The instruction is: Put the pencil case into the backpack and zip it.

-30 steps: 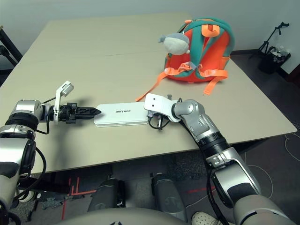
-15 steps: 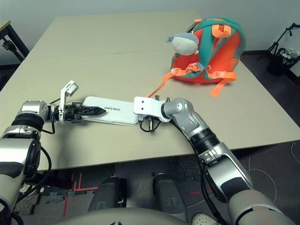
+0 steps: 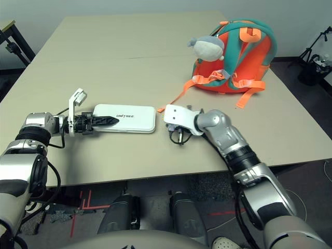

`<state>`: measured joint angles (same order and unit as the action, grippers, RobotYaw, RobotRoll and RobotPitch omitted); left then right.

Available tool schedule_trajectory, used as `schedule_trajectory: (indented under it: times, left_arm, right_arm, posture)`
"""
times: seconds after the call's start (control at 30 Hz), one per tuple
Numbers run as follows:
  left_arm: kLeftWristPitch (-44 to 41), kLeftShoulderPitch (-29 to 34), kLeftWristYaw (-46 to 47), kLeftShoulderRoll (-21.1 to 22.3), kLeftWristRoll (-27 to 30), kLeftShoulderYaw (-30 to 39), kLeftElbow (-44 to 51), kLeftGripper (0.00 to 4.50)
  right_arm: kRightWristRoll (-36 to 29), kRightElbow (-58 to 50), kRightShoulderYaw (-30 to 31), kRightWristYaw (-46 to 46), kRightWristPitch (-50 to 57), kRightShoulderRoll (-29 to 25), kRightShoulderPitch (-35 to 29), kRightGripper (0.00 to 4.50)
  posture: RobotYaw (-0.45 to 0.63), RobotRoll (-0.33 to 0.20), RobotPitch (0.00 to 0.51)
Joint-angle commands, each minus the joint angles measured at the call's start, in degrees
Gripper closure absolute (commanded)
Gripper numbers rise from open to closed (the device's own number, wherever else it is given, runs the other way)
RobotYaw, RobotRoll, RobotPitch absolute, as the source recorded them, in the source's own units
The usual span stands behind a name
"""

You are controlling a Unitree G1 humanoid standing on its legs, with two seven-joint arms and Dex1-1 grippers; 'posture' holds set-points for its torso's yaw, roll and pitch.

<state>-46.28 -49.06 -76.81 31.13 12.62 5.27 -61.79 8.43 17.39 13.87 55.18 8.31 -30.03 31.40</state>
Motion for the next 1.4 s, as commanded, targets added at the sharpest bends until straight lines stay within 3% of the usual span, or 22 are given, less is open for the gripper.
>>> schedule_trajectory:
  times: [0.03, 0.33, 0.57, 0.83, 1.4]
  left_arm:
    - [1.29, -0.48, 1.33, -0.46, 2.33, 2.09, 2.36, 1.16]
    - [1.60, 3.47, 6.12, -2.55, 7.63, 6.69, 13.78, 1.16]
    - [3.73, 5.54, 11.53, -3.27, 11.34, 10.61, 20.62, 1.16]
    - [2.98, 7.63, 14.11, -4.03, 14.80, 11.58, 25.68, 1.16]
    - [1.20, 11.70, 18.65, -3.91, 19.90, 13.14, 32.78, 1.16]
  right_arm:
    - [-5.24, -2.87, -6.01, -1.19, 4.14, -1.25, -0.87, 3.54]
    - [-13.50, -10.67, -19.07, -6.81, 17.04, -6.00, -3.38, 0.02]
    - [-17.24, -17.62, -24.37, -12.67, 27.05, -6.41, -5.58, 0.00]
    - [-17.69, -11.55, -29.62, -27.99, 25.25, -0.26, 0.59, 0.00]
    - [-17.69, 27.16, -29.99, -37.88, 5.78, 5.69, 20.03, 0.00]
  posture:
    - [-0.14, 0.000, 0.070]
    - [-0.14, 0.000, 0.072]
    - [-0.15, 0.000, 0.072]
    - [-0.14, 0.000, 0.069]
    - [-0.08, 0.000, 0.073]
